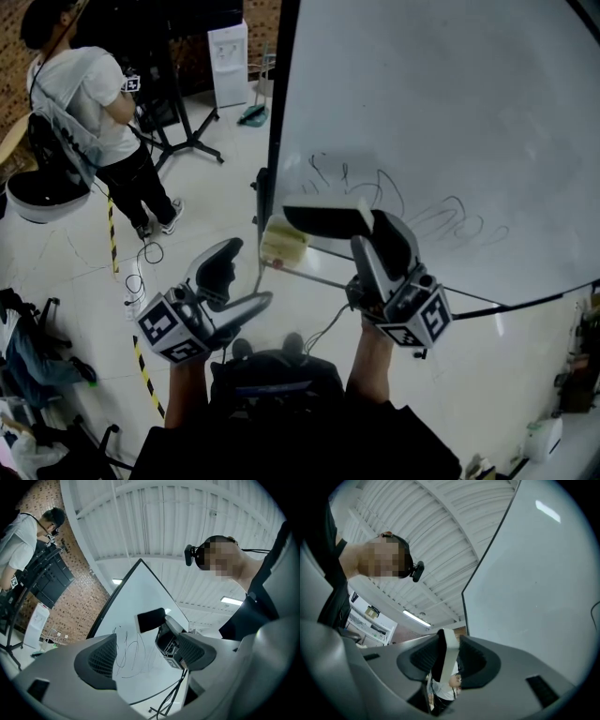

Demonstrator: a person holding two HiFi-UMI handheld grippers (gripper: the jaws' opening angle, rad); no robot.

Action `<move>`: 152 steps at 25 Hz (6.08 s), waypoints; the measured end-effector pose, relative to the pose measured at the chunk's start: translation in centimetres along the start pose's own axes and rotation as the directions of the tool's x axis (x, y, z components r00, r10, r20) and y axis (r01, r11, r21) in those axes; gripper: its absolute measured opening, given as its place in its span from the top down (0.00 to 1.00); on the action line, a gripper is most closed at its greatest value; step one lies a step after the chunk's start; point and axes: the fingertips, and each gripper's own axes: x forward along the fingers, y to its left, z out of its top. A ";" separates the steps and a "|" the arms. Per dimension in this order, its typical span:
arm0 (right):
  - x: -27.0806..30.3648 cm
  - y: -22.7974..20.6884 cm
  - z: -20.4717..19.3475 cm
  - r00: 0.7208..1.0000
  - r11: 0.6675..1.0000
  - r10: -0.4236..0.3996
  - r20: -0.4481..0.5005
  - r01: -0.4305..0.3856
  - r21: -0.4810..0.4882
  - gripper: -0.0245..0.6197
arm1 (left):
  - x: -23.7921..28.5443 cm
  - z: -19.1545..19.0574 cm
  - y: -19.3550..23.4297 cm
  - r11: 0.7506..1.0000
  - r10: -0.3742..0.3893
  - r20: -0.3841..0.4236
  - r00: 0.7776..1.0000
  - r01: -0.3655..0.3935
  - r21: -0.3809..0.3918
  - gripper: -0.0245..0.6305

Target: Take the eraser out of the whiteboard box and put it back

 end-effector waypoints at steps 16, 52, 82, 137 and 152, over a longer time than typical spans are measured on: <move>-0.3 -3.3 -14.7 0.924 0.999 -0.040 -0.381 0.026 -0.043 0.72 | -1.8 -1.2 2.0 0.997 0.057 -0.015 0.998 -0.058 -0.053 0.33; -3.2 -5.2 -28.1 0.771 0.996 -0.068 -0.634 0.019 -0.084 0.72 | -2.6 -2.1 3.3 0.993 0.091 -0.022 0.996 -0.093 -0.070 0.33; -4.8 -4.9 -34.2 0.674 0.996 -0.033 -0.738 -0.038 -0.079 0.72 | -2.8 -2.5 4.6 0.990 0.112 -0.036 0.993 -0.115 -0.086 0.33; -3.6 -4.7 -20.4 0.915 0.964 0.091 -0.393 0.017 0.264 0.66 | 0.1 -4.7 1.0 0.981 0.180 -0.088 0.980 -0.185 -0.053 0.33; -6.1 -3.2 -14.2 0.968 0.783 0.211 -0.137 -0.084 0.616 0.70 | 1.1 -7.6 -1.7 0.963 0.249 -0.161 0.955 -0.262 -0.064 0.33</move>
